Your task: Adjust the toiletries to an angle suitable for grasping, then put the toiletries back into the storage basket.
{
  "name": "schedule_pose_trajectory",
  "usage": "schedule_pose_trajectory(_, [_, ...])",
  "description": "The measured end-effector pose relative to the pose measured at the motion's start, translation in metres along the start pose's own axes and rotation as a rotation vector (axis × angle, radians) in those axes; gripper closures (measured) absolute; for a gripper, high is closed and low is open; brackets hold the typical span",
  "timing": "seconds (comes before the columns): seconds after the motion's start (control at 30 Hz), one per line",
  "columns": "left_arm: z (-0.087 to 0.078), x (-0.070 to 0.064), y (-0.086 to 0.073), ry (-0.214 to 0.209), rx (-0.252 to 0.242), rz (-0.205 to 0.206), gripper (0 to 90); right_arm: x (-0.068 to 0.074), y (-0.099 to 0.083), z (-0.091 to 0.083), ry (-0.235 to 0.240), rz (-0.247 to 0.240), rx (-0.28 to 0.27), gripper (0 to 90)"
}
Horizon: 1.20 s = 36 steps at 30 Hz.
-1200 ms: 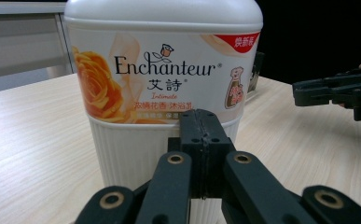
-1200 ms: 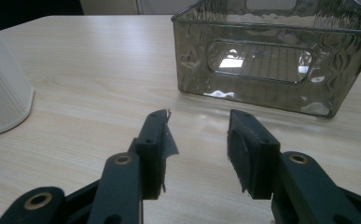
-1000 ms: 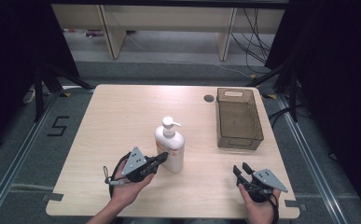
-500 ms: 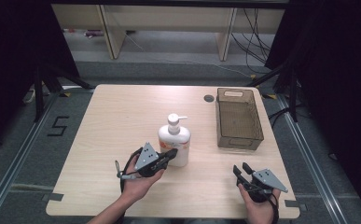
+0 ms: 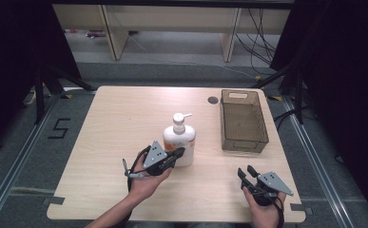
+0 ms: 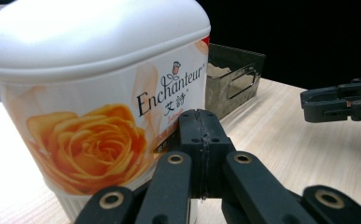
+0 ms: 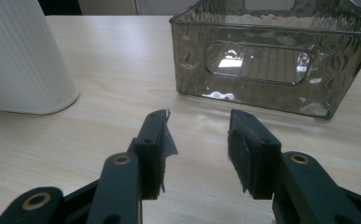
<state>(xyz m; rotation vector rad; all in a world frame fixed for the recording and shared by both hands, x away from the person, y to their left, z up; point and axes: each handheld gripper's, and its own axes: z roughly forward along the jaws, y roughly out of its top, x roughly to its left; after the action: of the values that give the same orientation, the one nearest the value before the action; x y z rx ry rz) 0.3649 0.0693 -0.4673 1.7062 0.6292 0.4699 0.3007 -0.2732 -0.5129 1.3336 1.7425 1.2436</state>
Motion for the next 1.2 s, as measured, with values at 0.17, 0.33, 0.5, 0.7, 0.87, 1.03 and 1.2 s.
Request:
schedule_pose_trajectory(0.17, [0.002, 0.001, 0.001, 0.012, 0.000, 0.005, 89.5, 0.000, 0.000, 0.000, 0.001, 0.002, 0.000, 58.1])
schedule_pose_trajectory(0.33, [-0.005, 0.001, 0.001, -0.006, -0.013, 0.007, 86.9, 0.003, 0.000, -0.001, -0.006, 0.044, 0.014, 57.3])
schedule_pose_trajectory(0.5, [-0.040, 0.007, -0.008, -0.004, -0.021, 0.036, 80.0, 0.012, 0.007, -0.002, 0.027, -0.004, -0.073, 51.3])
schedule_pose_trajectory(0.7, [-0.080, 0.034, -0.035, 0.121, -0.030, -0.009, 61.2, 0.040, 0.030, -0.002, 0.073, -0.045, -0.144, 44.8])
schedule_pose_trajectory(0.87, [-0.096, 0.053, -0.054, 0.224, -0.039, -0.060, 44.9, 0.058, 0.045, 0.001, 0.117, -0.072, -0.176, 43.1])
schedule_pose_trajectory(1.03, [-0.107, 0.065, -0.070, 0.337, -0.025, -0.074, 32.6, 0.075, 0.060, 0.005, 0.130, -0.095, -0.197, 43.0])
schedule_pose_trajectory(1.2, [-0.109, 0.068, -0.074, 0.354, -0.025, -0.072, 29.4, 0.091, 0.067, 0.010, 0.165, -0.088, -0.217, 42.8])
